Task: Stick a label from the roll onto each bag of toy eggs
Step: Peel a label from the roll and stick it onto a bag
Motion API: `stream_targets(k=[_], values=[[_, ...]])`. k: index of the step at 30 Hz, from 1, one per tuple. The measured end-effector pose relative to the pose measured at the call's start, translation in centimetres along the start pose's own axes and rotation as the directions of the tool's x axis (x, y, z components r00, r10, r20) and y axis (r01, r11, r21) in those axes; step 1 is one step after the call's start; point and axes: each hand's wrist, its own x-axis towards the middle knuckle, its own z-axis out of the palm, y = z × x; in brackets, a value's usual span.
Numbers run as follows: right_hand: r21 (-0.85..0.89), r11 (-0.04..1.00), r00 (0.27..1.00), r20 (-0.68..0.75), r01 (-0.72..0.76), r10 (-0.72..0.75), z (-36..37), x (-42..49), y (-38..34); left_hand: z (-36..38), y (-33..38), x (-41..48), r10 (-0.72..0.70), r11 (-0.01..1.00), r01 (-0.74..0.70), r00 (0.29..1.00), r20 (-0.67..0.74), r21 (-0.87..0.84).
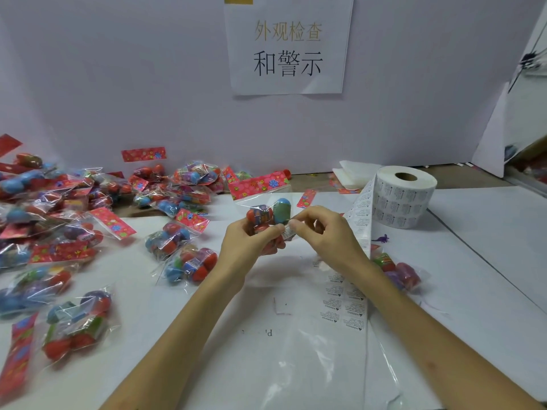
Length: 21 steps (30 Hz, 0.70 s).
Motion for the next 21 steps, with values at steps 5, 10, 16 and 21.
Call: stream_targets(k=[5, 10, 16, 21], values=[[0.098, 0.994, 0.998, 0.049, -0.038, 0.034, 0.00, 0.22, 0.20, -0.31, 0.29, 0.06, -0.049, 0.998, 0.049, 0.999, 0.008, -0.030], [0.130, 0.989, 0.994, 0.093, -0.075, 0.063, 0.05, 0.28, 0.24, -0.28, 0.33, 0.07, -0.074, 0.996, 0.075, 0.997, 0.019, -0.045], [0.156, 0.986, 0.997, 0.068, -0.058, 0.048, 0.19, 0.12, -0.05, -0.31, 0.54, -0.03, -0.063, 0.995, 0.067, 0.997, 0.049, -0.071], [0.157, 0.985, 0.996, 0.069, -0.071, 0.061, 0.19, 0.13, -0.05, -0.39, 0.51, -0.04, -0.078, 0.994, 0.084, 0.993, 0.094, -0.068]])
